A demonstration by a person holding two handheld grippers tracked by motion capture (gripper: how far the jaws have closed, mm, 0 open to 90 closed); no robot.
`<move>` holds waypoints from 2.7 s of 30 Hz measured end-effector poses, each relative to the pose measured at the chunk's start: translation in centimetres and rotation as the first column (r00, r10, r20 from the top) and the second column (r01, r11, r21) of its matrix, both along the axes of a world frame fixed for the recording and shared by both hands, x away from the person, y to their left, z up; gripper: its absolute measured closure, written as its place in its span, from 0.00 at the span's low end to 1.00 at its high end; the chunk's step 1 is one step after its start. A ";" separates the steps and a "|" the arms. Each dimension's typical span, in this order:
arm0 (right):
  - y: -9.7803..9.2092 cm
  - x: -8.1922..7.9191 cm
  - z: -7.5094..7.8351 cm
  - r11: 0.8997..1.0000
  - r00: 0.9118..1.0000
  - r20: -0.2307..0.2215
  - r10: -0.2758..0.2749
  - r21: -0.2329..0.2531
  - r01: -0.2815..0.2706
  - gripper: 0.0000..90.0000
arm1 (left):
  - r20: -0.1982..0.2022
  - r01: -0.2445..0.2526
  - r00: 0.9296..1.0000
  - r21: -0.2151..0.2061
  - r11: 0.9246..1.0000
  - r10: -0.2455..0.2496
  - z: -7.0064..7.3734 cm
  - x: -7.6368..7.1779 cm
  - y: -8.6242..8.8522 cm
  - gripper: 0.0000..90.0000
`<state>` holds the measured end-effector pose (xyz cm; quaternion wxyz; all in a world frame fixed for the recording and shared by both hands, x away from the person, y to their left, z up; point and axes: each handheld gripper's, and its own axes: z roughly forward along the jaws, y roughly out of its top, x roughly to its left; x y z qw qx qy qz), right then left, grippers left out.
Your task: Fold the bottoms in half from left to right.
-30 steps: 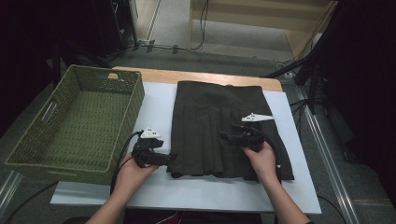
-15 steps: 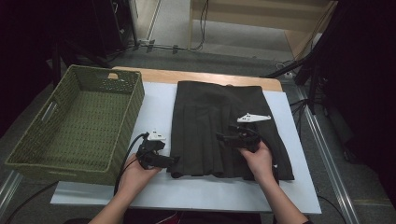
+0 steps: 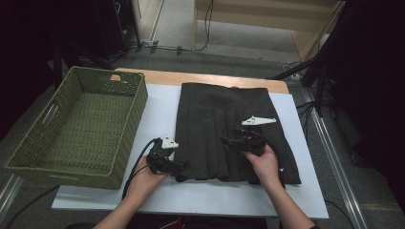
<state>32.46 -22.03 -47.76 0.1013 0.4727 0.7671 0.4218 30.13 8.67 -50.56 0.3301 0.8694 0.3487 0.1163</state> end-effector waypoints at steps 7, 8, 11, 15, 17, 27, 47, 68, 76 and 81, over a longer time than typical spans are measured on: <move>0.1 -0.1 0.0 1.000 1.000 0.001 0.001 -0.004 -0.001 0.30 | 0.019 -0.005 1.000 -0.020 1.000 0.005 -0.3 -0.4 -0.6 0.25; 0.1 -0.1 0.0 1.000 1.000 0.003 0.002 -0.009 -0.002 0.30 | 0.022 -0.007 1.000 -0.022 1.000 0.007 -0.3 -0.4 -0.7 0.26; 0.2 -0.1 0.1 1.000 1.000 0.008 0.004 -0.011 -0.004 0.30 | 0.022 -0.009 1.000 -0.028 1.000 0.009 -0.2 -0.6 -0.9 0.32; 0.2 -0.1 0.2 1.000 1.000 0.014 0.000 -0.010 0.001 0.30 | 0.027 -0.018 0.999 -0.025 1.000 0.018 -0.2 -0.8 -1.1 0.40; 0.3 -0.2 0.3 1.000 1.000 0.014 -0.002 -0.003 0.002 0.30 | 0.024 -0.023 0.999 -0.030 0.999 0.024 -0.2 -0.9 -1.1 0.43; 0.7 -0.3 0.5 1.000 1.000 0.015 0.009 0.002 -0.009 0.30 | 0.006 -0.029 1.000 -0.043 0.999 0.030 0.0 -1.2 -1.4 0.61; 4.4 3.0 2.3 0.997 0.997 -0.012 0.077 -0.023 -0.077 0.28 | -0.011 -0.029 1.000 -0.111 0.993 0.028 -0.4 -1.2 -1.2 0.83; 8.8 8.3 2.9 0.995 0.996 -0.037 0.084 -0.059 -0.086 0.32 | -0.002 -0.018 1.000 -0.106 0.994 0.018 -0.4 -1.2 -1.1 0.82; 10.1 9.9 2.6 0.995 0.996 -0.052 0.076 -0.059 -0.079 0.32 | -0.001 -0.014 1.000 -0.106 0.994 0.014 -0.4 -1.2 -1.1 0.82; 11.1 10.9 2.2 0.994 0.996 -0.057 0.073 -0.075 -0.077 0.32 | 0.001 -0.013 1.000 -0.105 0.994 0.013 -0.4 -1.2 -1.1 0.82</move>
